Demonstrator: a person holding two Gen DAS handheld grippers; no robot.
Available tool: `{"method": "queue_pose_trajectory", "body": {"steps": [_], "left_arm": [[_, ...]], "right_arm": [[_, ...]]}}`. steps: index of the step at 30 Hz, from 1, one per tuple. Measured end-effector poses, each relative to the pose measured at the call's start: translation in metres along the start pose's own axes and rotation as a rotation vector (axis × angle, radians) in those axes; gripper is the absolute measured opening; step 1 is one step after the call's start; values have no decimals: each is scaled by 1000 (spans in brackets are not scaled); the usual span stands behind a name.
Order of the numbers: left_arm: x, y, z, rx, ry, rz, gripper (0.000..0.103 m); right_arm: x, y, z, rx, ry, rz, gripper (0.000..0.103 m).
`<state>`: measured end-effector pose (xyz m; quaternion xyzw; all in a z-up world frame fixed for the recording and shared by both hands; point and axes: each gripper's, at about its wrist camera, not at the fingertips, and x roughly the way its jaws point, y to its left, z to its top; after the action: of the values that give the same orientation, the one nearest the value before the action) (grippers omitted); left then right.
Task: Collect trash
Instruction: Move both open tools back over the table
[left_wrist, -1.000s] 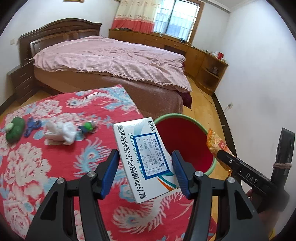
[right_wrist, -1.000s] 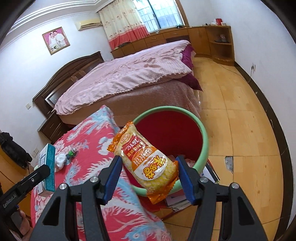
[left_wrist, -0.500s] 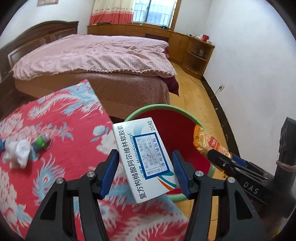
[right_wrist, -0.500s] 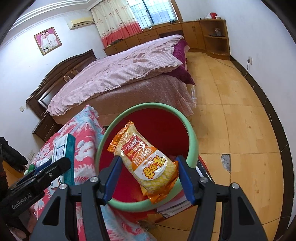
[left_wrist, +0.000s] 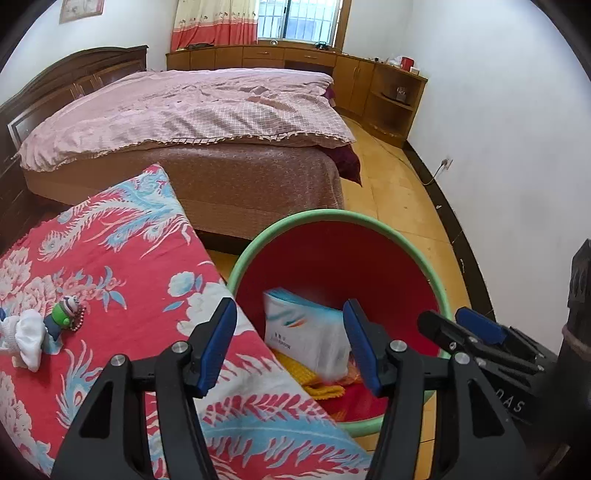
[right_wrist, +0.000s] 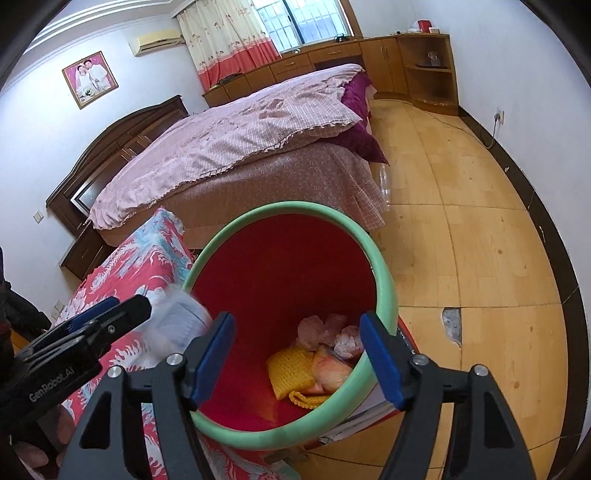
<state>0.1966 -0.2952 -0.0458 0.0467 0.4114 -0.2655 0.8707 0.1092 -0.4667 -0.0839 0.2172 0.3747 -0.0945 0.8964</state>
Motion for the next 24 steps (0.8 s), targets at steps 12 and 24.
{"method": "queue_pose_trajectory", "body": {"steps": [12, 24], "left_arm": [[-22, 25, -9, -86, -6, 30, 60], [-61, 74, -17, -182, -47, 117, 60]], "right_arm": [[-12, 12, -2, -10, -2, 11, 74], [-19, 50, -2, -58, 30, 57, 74]]}}
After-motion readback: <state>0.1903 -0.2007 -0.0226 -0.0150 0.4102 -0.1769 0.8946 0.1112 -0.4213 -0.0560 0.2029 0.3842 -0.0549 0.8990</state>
